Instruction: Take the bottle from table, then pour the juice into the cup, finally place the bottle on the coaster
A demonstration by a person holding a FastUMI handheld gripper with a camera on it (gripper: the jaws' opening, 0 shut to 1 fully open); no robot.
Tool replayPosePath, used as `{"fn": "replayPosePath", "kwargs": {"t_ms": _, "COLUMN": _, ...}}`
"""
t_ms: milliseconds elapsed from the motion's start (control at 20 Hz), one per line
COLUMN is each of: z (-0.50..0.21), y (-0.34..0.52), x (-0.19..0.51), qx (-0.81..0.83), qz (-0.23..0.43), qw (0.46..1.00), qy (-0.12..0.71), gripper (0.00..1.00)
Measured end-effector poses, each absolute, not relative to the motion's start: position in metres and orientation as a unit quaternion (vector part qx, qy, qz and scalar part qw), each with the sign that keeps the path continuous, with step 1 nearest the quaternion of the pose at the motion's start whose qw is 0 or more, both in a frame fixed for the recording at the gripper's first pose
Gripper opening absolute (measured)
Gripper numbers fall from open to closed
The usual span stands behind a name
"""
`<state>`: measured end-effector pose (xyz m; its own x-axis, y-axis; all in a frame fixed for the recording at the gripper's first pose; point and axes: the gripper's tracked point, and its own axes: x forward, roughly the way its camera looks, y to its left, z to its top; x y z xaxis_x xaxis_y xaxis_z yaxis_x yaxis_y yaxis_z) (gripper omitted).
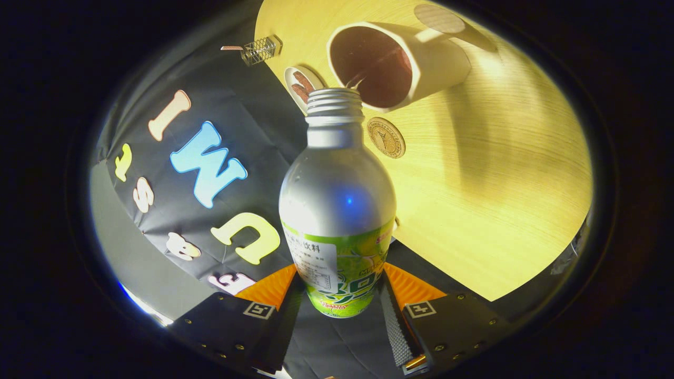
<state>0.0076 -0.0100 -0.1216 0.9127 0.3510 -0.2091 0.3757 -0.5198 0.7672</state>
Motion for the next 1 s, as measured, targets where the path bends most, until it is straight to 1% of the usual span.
{"fn": "replayPosePath", "kwargs": {"t_ms": 500, "z": -0.12, "y": -0.01, "x": 0.011, "qx": 0.882, "qz": -0.017, "qw": 0.424, "qy": 0.205, "gripper": 0.75}}
{"fn": "replayPosePath", "kwargs": {"t_ms": 1000, "z": -0.127, "y": 0.0, "x": 0.016, "qx": 0.879, "qz": -0.029, "qw": 0.426, "qy": 0.214, "gripper": 0.75}}
